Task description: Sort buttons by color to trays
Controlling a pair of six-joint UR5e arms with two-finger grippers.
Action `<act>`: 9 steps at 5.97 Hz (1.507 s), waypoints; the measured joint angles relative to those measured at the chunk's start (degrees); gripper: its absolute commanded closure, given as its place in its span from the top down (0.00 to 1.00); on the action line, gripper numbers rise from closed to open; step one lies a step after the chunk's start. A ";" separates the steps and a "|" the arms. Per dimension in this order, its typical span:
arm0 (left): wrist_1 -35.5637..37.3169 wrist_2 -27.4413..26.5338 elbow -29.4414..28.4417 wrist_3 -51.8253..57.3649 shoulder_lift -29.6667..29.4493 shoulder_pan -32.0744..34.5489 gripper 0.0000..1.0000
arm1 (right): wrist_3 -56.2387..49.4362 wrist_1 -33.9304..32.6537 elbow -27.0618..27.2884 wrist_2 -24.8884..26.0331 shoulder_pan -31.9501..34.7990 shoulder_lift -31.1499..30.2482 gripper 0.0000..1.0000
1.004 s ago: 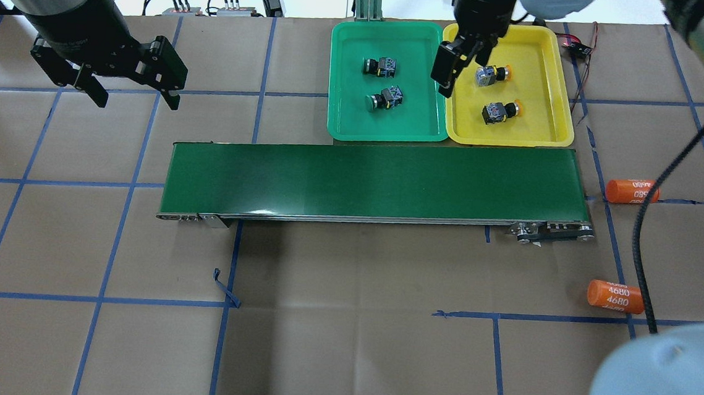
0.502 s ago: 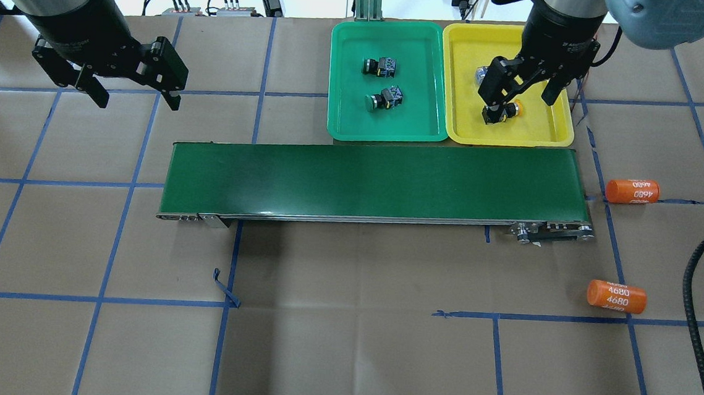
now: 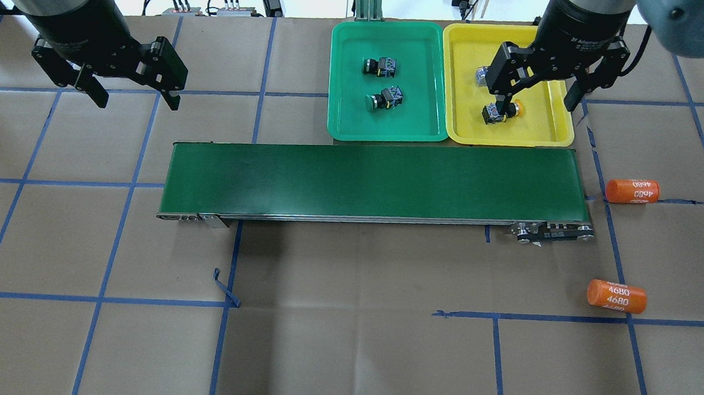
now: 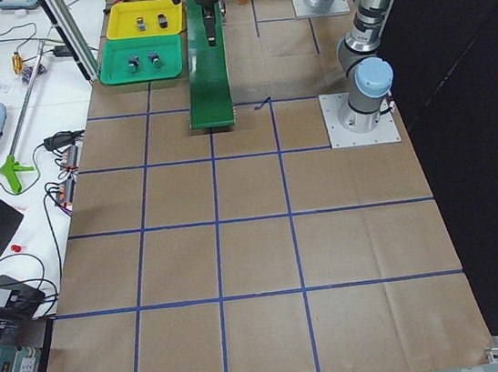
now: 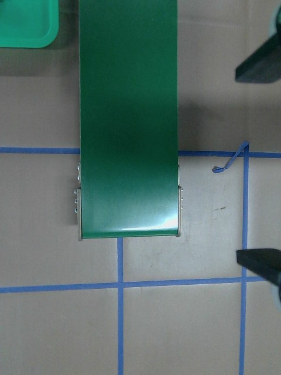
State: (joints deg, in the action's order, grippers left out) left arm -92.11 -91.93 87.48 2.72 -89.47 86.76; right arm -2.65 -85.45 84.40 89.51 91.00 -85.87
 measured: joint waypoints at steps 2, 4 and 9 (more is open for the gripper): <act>-0.03 0.00 0.12 0.00 0.04 0.01 0.99 | 6.28 1.46 5.18 3.01 0.04 -6.74 1.00; -0.08 0.00 0.21 0.00 0.09 0.07 0.99 | 8.87 1.40 3.52 4.80 0.10 -6.01 1.00; -0.09 0.00 0.23 0.00 0.16 0.08 0.99 | 9.68 2.63 -1.14 1.39 0.15 -2.48 1.00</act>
